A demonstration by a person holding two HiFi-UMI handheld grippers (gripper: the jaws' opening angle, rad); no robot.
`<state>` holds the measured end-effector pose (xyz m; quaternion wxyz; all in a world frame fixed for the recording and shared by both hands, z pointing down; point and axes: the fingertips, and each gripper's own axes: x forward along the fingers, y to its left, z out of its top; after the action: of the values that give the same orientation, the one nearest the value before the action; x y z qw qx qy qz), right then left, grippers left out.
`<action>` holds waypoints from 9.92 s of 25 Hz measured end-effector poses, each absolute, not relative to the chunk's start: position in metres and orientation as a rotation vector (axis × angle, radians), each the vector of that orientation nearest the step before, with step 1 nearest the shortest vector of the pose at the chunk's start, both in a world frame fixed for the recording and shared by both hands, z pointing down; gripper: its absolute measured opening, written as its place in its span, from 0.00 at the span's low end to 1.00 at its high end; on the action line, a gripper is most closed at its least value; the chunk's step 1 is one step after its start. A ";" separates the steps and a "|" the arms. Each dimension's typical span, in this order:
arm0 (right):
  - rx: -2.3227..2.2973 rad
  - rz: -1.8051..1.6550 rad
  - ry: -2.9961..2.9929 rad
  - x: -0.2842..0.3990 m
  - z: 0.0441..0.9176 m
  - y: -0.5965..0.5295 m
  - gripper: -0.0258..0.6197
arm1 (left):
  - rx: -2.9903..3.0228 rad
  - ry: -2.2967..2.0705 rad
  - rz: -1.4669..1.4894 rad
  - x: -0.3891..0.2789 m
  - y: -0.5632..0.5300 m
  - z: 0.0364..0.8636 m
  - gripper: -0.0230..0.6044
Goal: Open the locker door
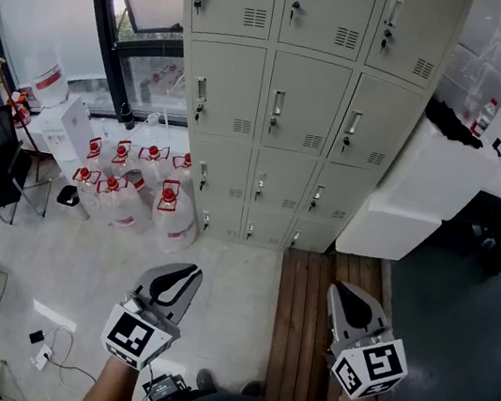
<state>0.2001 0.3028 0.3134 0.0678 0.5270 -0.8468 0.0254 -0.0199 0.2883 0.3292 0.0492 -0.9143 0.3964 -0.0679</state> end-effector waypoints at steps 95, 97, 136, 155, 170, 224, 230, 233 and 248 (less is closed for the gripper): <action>1.564 0.200 -2.567 0.205 0.346 -0.106 0.10 | -2.824 1.213 -0.229 -0.005 -0.113 0.352 0.11; 1.594 0.206 -2.548 0.198 0.345 -0.112 0.10 | -2.839 1.183 -0.227 -0.011 -0.125 0.352 0.11; 1.671 0.226 -2.474 0.126 0.358 -0.204 0.10 | -2.819 1.276 -0.265 -0.109 -0.283 0.380 0.11; 1.597 0.282 -2.474 0.142 0.380 -0.252 0.10 | -2.699 1.552 -0.283 -0.132 -0.367 0.395 0.19; 1.567 0.324 -2.449 0.152 0.397 -0.274 0.10 | -2.555 1.828 -0.291 -0.159 -0.428 0.410 0.27; 1.542 0.358 -2.437 0.154 0.415 -0.286 0.10 | -2.334 2.030 -0.297 -0.177 -0.427 0.426 0.25; 1.547 0.356 -2.438 0.147 0.413 -0.278 0.10 | -2.346 1.988 -0.294 -0.176 -0.407 0.426 0.26; 1.543 0.348 -2.442 0.145 0.411 -0.274 0.10 | -2.348 1.959 -0.281 -0.173 -0.397 0.425 0.27; 1.539 0.319 -2.464 0.126 0.402 -0.241 0.10 | -2.420 1.857 -0.307 -0.163 -0.341 0.425 0.18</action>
<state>0.1260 -0.2411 0.4024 0.1090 0.5235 -0.8380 0.1086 -0.1633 -0.3408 0.4246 0.0379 -0.7889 0.6052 -0.1002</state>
